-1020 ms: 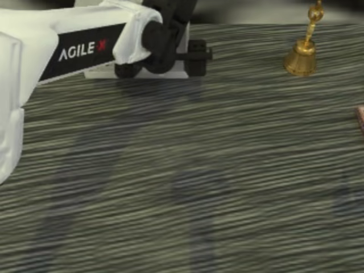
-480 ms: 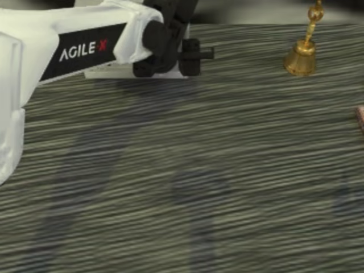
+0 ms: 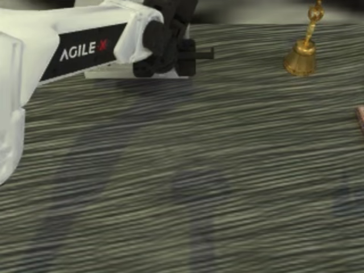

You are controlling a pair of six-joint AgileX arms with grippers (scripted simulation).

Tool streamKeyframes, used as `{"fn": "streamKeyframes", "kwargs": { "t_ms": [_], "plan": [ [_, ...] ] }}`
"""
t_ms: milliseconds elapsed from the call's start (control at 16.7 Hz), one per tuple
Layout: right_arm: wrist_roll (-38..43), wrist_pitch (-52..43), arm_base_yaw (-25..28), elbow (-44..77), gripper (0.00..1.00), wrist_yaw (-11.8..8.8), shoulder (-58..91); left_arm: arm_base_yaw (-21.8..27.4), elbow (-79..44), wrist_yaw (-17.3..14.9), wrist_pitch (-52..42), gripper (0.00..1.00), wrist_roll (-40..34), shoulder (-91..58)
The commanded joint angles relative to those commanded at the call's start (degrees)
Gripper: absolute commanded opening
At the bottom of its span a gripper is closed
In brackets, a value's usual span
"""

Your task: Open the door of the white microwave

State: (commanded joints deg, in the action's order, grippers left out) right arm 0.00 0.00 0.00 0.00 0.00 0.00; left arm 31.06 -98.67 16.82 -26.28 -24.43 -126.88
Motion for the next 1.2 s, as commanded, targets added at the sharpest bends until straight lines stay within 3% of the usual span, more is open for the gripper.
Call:
{"fn": "streamKeyframes", "kwargs": {
  "t_ms": [480,1200],
  "plan": [
    [0.0,0.0,0.0,0.0,1.0,0.0,0.0,-0.27,5.66,1.96,3.45,0.0,-1.17,3.75],
    [0.0,0.0,0.0,0.0,1.0,0.0,0.0,-0.27,5.68,1.97,3.46,0.0,-1.18,3.76]
  ]
}}
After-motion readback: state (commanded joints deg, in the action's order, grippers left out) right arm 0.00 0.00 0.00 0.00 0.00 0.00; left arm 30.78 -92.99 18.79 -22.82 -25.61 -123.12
